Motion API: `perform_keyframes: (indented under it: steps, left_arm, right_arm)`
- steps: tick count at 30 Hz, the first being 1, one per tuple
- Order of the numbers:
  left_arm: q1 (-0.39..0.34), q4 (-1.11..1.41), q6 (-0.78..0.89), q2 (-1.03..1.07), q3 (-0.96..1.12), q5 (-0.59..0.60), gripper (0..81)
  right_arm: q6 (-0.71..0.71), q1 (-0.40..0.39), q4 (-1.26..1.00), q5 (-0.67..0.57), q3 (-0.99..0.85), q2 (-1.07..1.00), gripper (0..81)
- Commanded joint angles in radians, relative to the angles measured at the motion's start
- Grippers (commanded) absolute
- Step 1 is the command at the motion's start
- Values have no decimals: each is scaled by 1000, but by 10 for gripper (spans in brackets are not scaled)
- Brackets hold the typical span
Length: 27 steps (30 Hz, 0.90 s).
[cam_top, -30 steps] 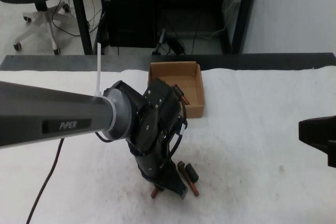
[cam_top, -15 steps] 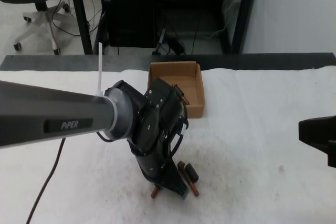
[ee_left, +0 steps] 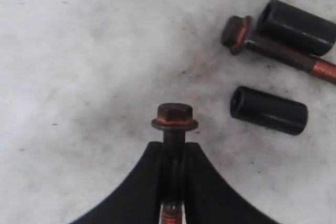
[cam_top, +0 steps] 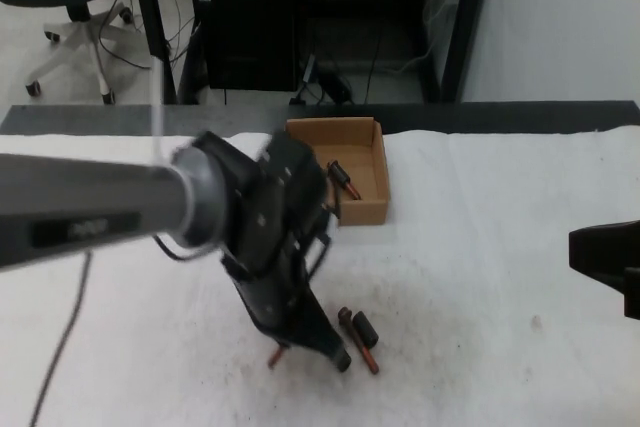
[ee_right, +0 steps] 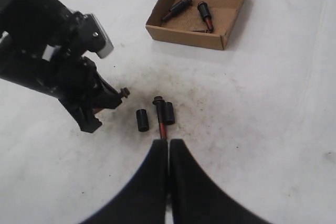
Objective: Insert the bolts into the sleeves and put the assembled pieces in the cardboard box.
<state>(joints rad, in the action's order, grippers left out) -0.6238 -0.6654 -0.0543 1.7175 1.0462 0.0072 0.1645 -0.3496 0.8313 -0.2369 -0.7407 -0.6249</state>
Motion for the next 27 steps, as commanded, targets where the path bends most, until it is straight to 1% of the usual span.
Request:
perform_keyframes:
  steps: [1,3,7,12,19,21,24,26,27]
  left_arm:
    - [23,-38,-76,-25,1,-7,3]
    - [48,-90,-96,-22,1,12,3]
    - [89,-175,-97,18,1,117,3]
    - [97,-176,-97,71,1,121,3]
    - [95,-102,-97,87,1,121,9]
    - [95,-104,-100,87,1,127,48]
    - [95,-119,-102,87,1,130,176]
    - [95,-119,-102,87,1,130,250]
    - [95,-119,-101,87,1,130,274]
  right_arm:
    - [1,2,2,-6,-2,1,8]
    - [1,2,2,-6,-2,1,8]
    - [1,2,2,-6,-2,1,8]
    - [1,2,2,-6,-2,1,8]
    - [1,2,2,-8,-2,1,8]
    - [1,2,2,-8,-2,1,8]
    - [1,2,2,-8,-2,1,8]
    - [1,2,2,-8,-2,1,8]
    - [1,2,2,-8,-2,1,8]
